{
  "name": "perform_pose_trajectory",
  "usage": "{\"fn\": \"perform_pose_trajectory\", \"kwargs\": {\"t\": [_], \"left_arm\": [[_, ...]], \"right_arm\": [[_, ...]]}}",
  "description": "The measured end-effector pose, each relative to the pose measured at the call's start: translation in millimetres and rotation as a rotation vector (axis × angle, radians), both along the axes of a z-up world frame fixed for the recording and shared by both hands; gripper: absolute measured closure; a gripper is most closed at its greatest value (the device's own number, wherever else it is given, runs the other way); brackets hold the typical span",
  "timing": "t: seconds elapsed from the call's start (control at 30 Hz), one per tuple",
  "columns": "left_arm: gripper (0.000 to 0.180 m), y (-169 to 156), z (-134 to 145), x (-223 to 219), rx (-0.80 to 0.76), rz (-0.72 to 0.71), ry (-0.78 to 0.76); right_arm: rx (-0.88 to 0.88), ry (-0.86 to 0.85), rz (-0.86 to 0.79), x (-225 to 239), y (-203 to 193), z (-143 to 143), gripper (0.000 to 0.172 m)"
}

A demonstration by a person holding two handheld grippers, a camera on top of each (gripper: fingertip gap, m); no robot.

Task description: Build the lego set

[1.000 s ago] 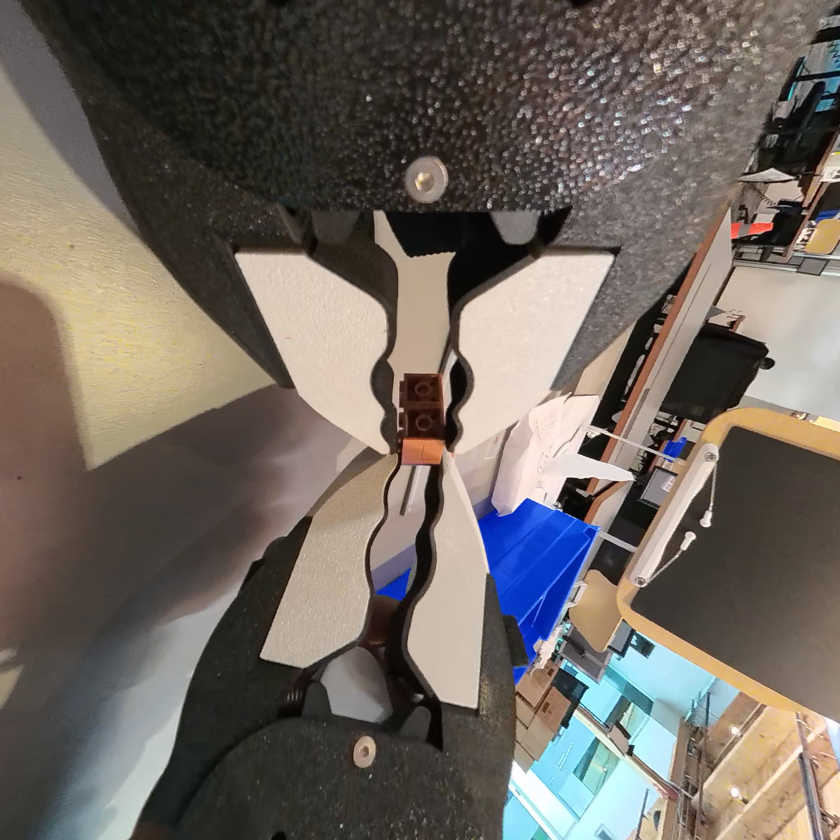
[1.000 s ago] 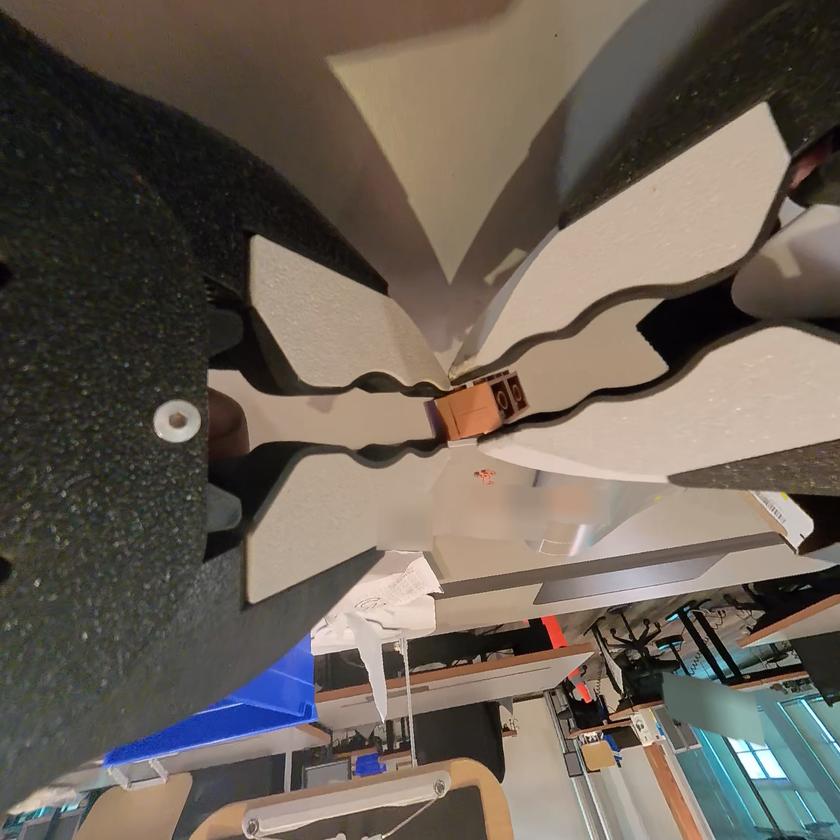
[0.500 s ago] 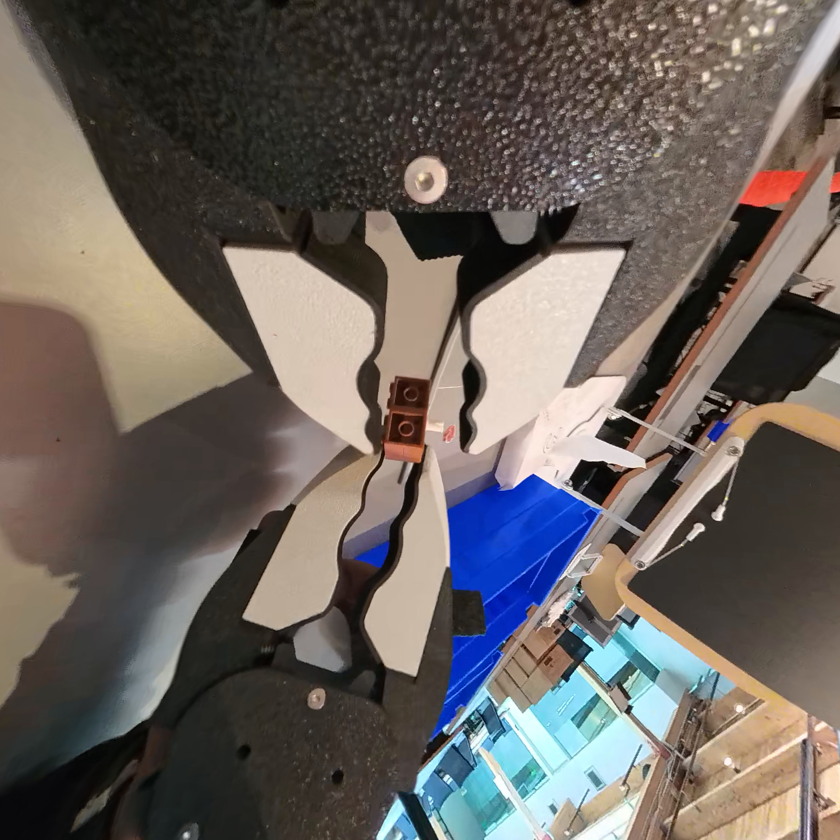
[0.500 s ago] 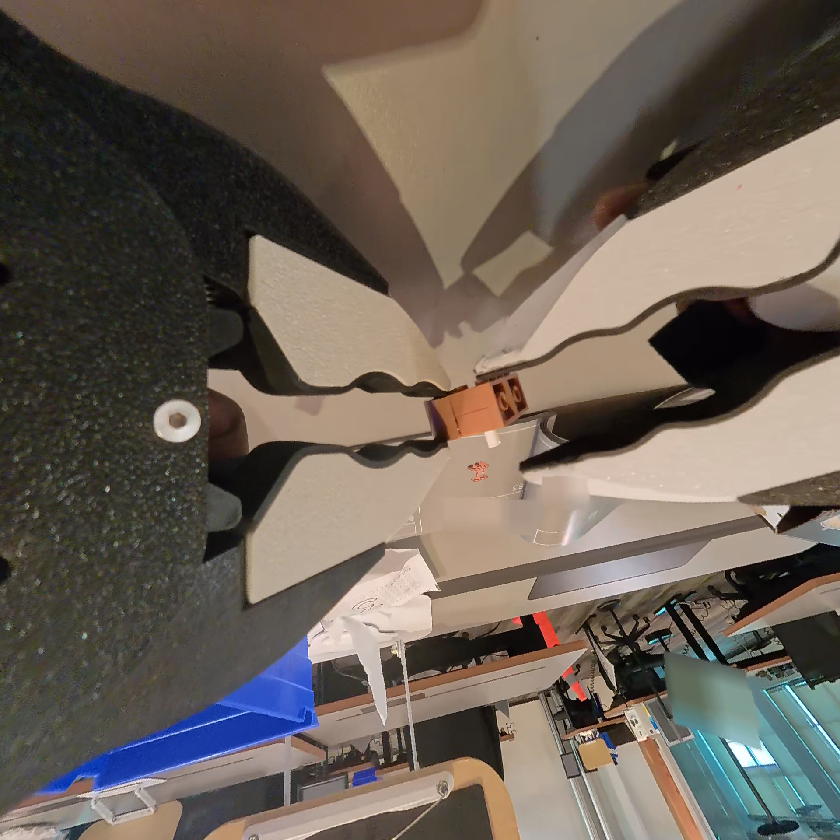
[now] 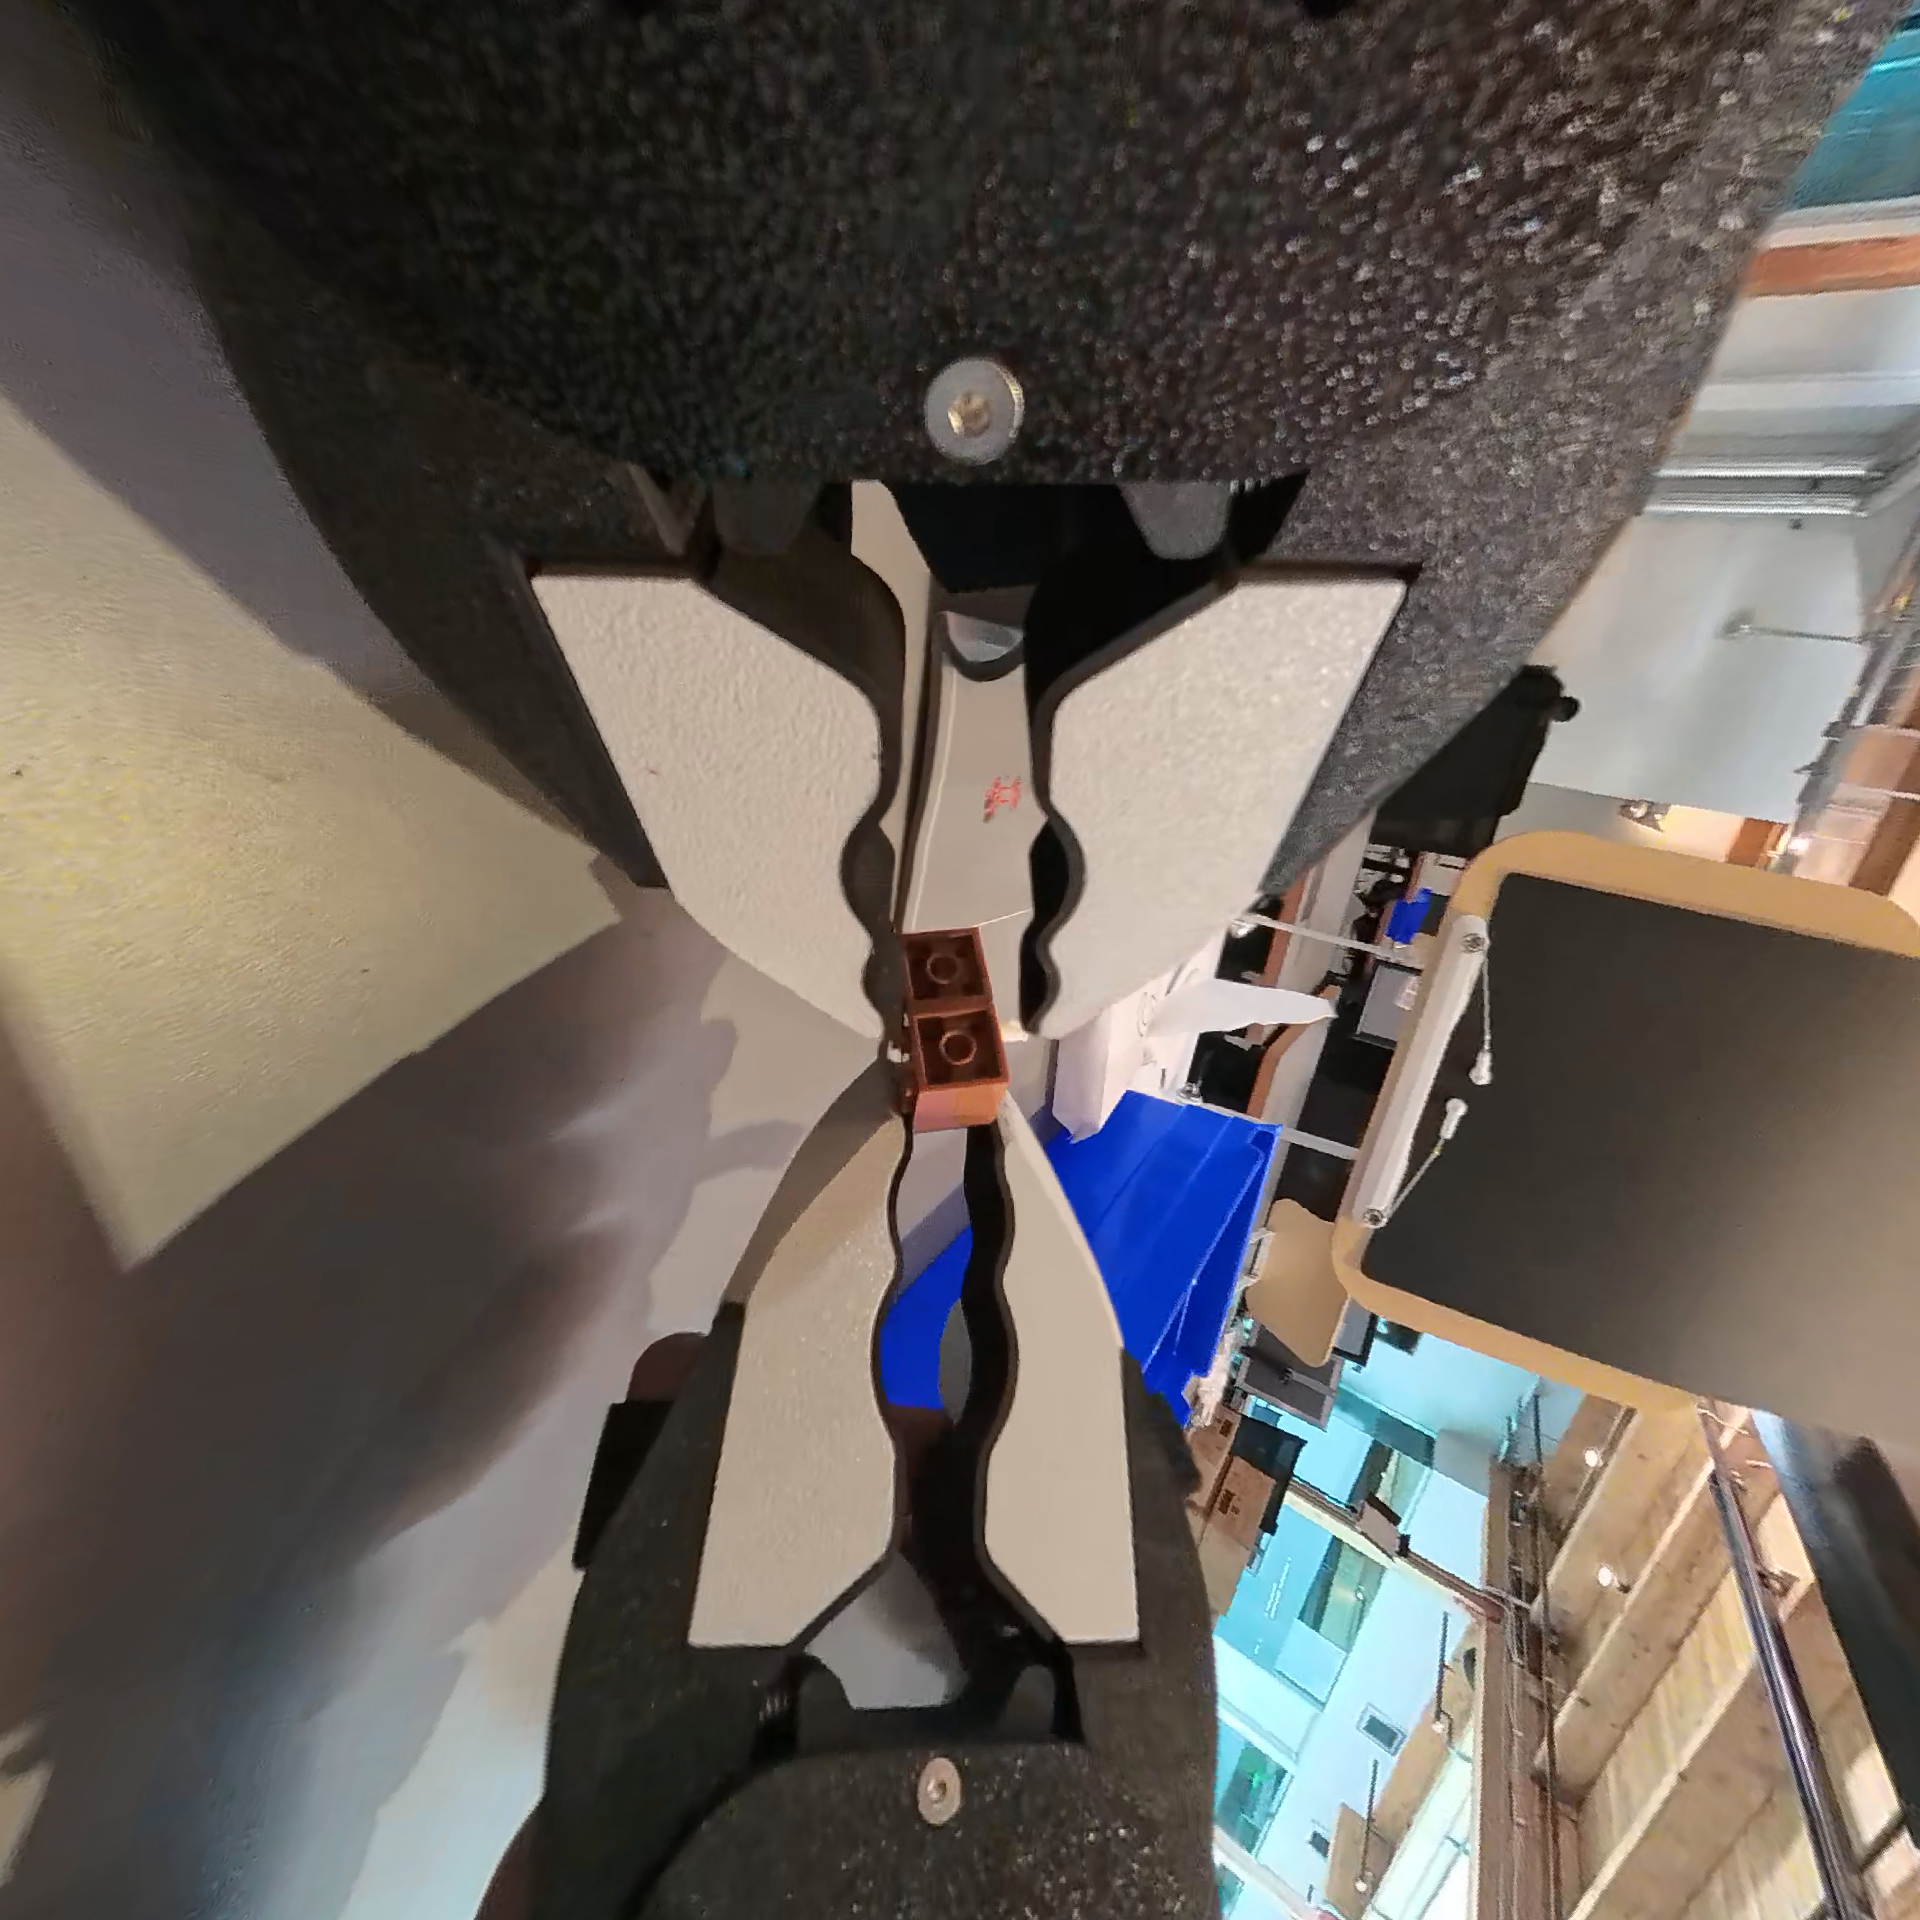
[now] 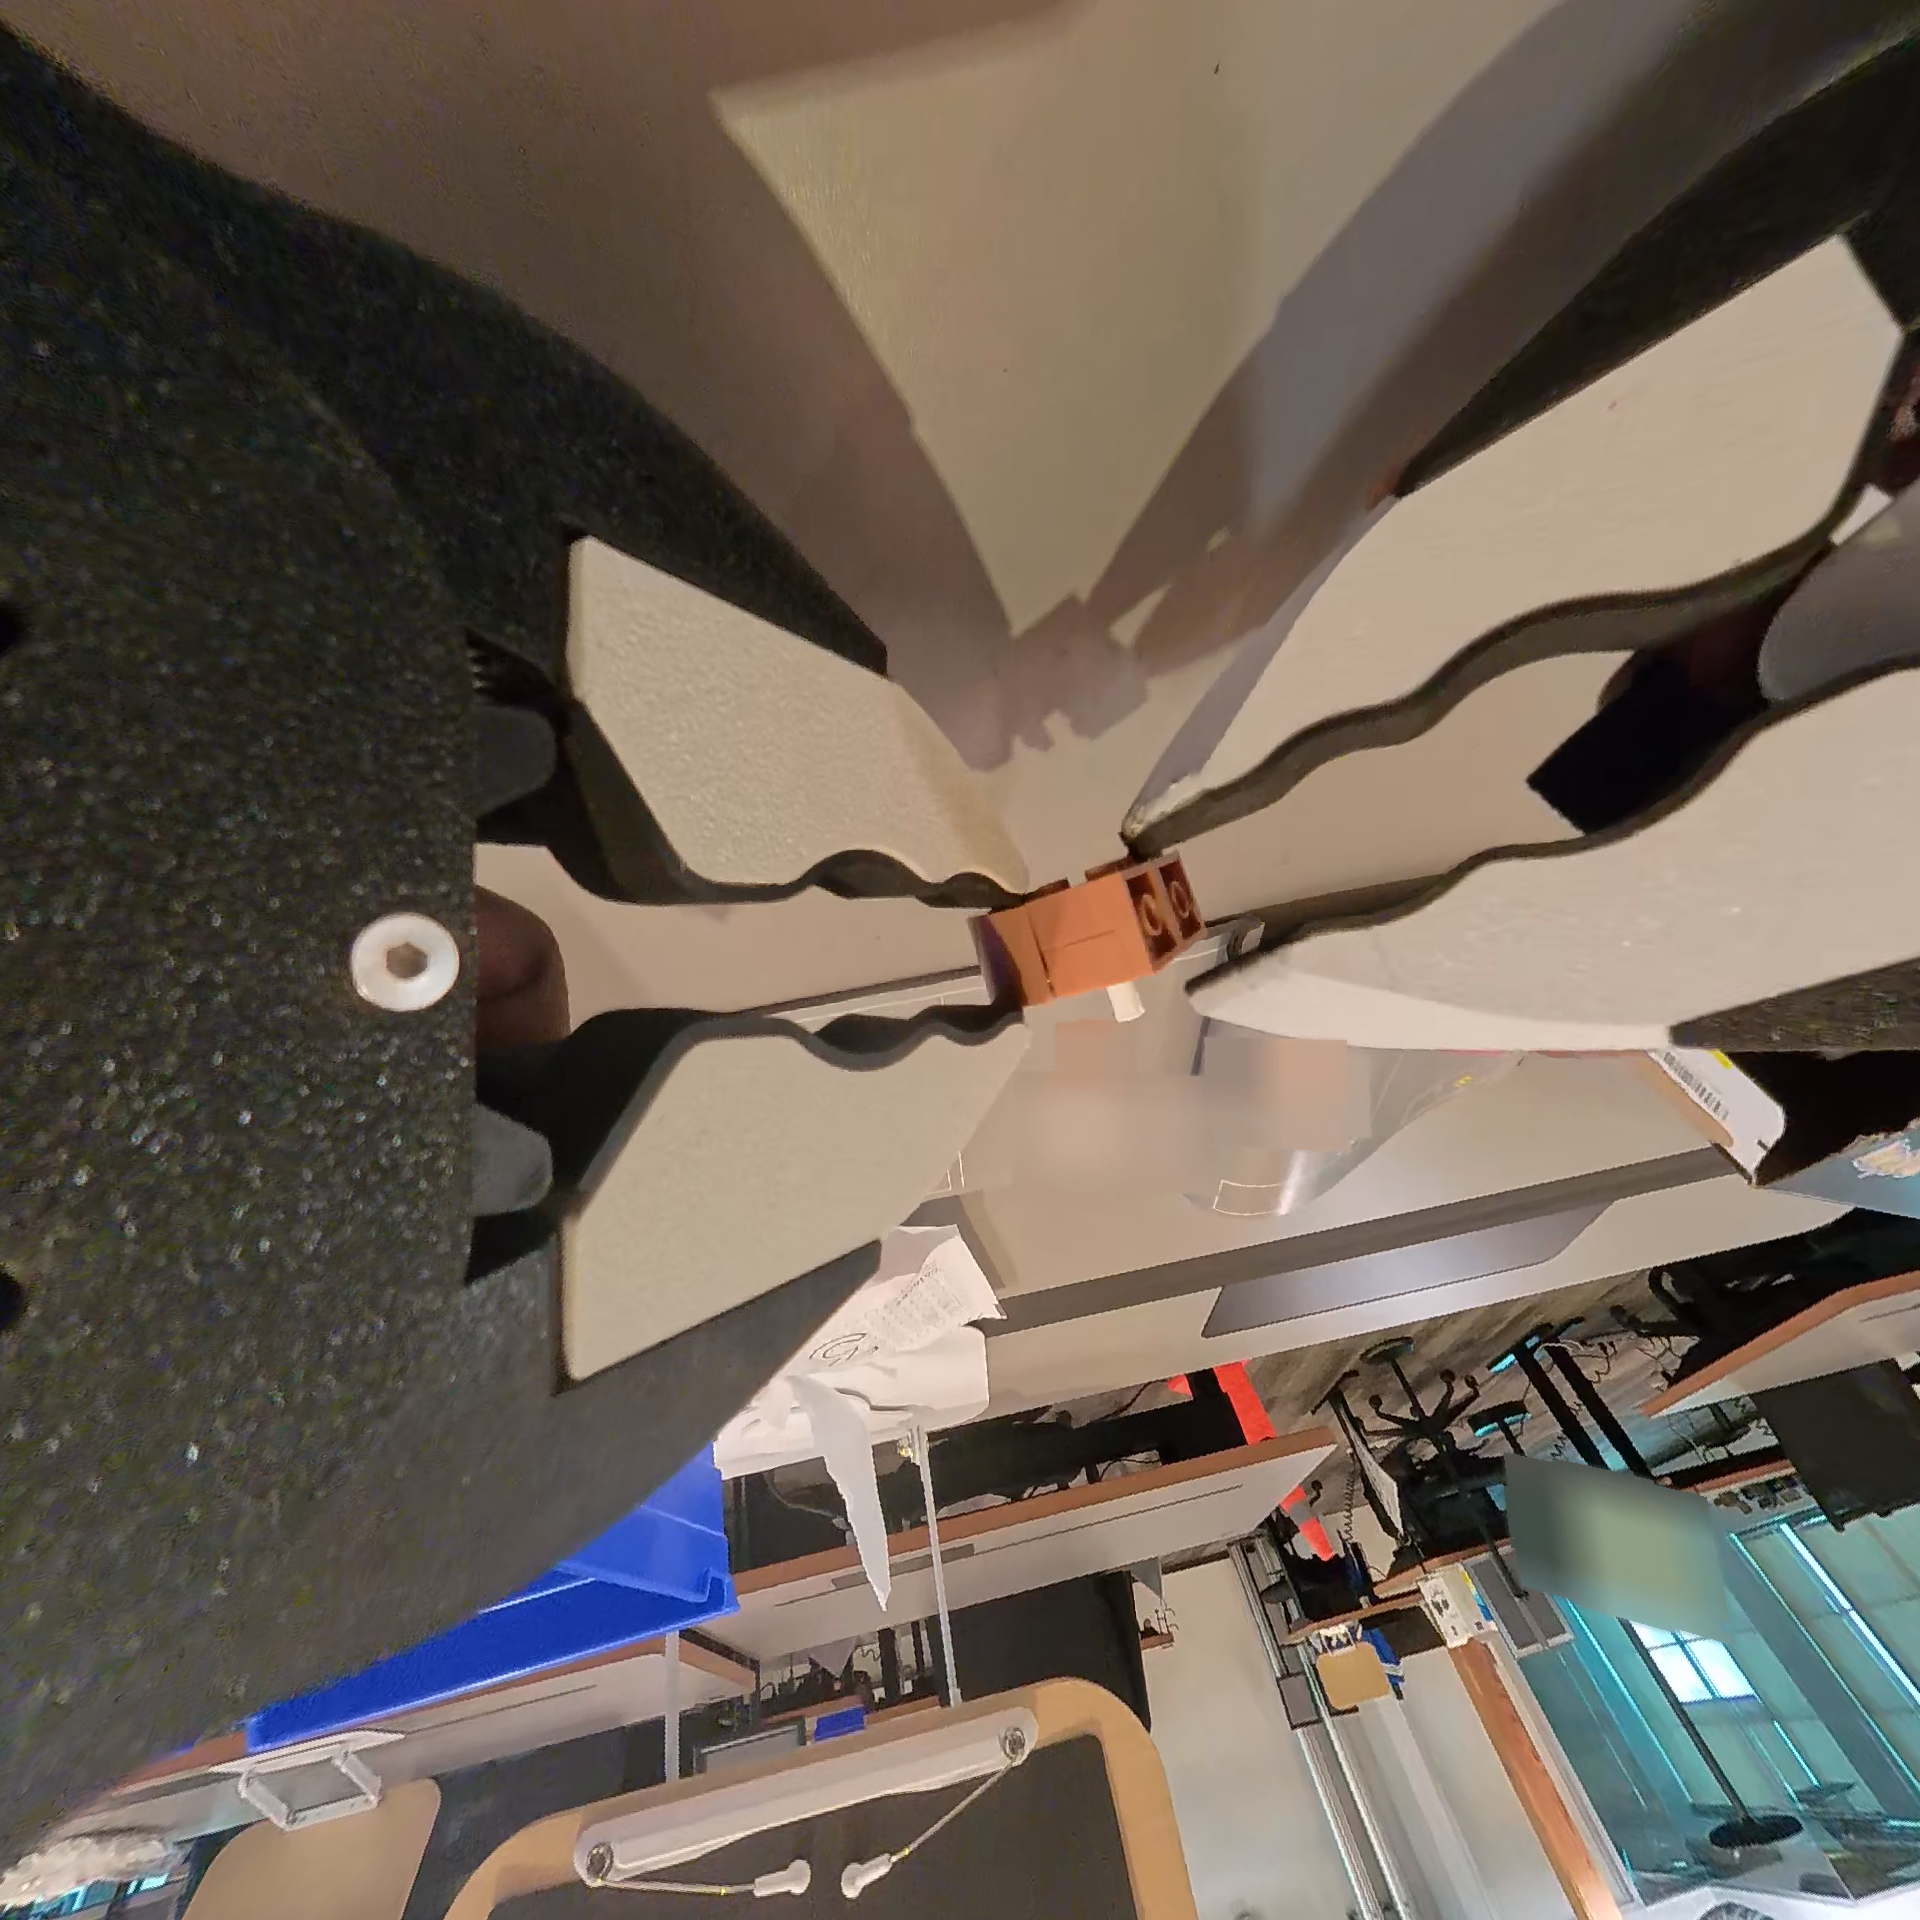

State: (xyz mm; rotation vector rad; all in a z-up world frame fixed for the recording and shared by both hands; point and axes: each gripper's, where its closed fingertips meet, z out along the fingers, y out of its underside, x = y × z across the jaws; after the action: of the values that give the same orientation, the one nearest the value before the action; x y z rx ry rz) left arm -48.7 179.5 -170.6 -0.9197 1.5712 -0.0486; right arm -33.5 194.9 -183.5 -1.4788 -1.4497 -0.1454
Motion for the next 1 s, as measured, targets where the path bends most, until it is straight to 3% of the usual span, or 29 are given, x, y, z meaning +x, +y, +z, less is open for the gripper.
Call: {"fn": "perform_pose_trajectory", "kwargs": {"t": [0.33,0.43,1.0], "left_arm": [[0.154,-9,4,2,0.018,-0.053,0.004],[0.16,-9,1,2,0.048,-0.042,0.023],[0.162,-23,7,2,-0.055,-0.126,-0.03]], "right_arm": [[0.022,-0.005,0.016,-5,-5,3,0.155],[0.026,-0.015,0.025,-8,-9,3,0.155],[0.133,-0.073,0.081,-14,-20,12,0.155]]}}
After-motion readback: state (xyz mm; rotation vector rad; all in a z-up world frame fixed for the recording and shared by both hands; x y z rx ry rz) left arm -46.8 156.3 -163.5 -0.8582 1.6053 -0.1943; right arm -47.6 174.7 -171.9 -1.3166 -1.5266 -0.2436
